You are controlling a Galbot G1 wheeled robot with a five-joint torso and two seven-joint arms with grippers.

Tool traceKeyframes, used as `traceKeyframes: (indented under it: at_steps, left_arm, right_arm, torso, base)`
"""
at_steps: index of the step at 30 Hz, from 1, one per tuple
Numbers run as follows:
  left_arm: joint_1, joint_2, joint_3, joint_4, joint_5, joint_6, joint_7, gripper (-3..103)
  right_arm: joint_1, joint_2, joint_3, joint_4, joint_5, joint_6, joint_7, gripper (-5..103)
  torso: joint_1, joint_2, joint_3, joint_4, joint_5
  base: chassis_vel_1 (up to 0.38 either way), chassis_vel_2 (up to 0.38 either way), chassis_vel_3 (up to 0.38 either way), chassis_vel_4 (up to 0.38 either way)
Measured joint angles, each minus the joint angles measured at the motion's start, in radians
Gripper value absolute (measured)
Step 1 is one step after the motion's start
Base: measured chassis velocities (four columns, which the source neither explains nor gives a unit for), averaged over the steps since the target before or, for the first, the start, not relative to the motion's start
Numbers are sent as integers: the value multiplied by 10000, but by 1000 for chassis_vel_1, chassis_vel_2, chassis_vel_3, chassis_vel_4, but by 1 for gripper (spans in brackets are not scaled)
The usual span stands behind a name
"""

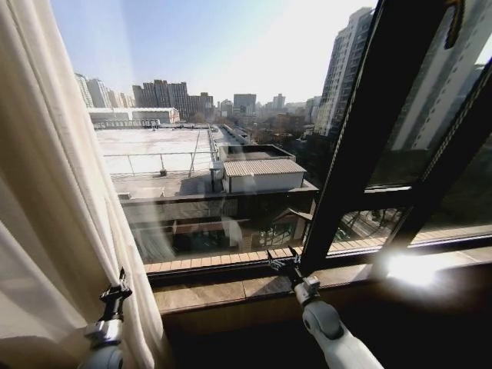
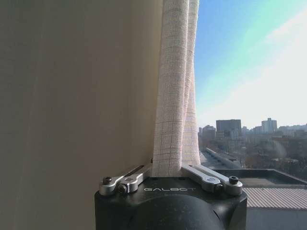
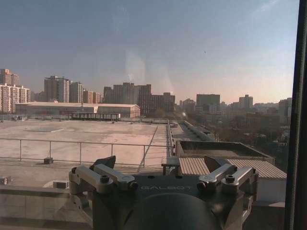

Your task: Open the curtains by pulling them apart, changing their state from closed to fully open.

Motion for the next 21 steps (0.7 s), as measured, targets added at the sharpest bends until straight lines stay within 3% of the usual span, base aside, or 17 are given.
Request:
traceKeyframes:
  at_steps: [4,8,9,14,21]
  left_arm:
    - [-242,78,-26,286,-20,15,-273,0]
    - [-807,331,-161,779,-93,424,-1204,0]
    - [-807,331,-161,779,-93,424,-1204,0]
    - [-1621,668,-156,1535,-102,1098,-2553,0]
    - [-2383,965,-369,2702,52,1339,-3314,0]
  right_arm:
    - [0,3,-2,1,0,0,0,100]
    - [0,5,-4,1,0,0,0,100]
    - [0,5,-4,1,0,0,0,100]
    - [0,4,-4,0,0,0,0,100]
    - [0,4,-6,0,0,0,-1,100]
  torso:
    - [-1,1,-1,2,-7]
    - [-3,2,-2,2,-1]
    - [-3,2,-2,2,-1]
    - [0,2,-1,-1,3]
    - [-2,4,-3,0,4]
  base:
    - [0,0,0,0]
    - [0,0,0,0]
    - [0,0,0,0]
    - [0,0,0,0]
    - [0,0,0,0]
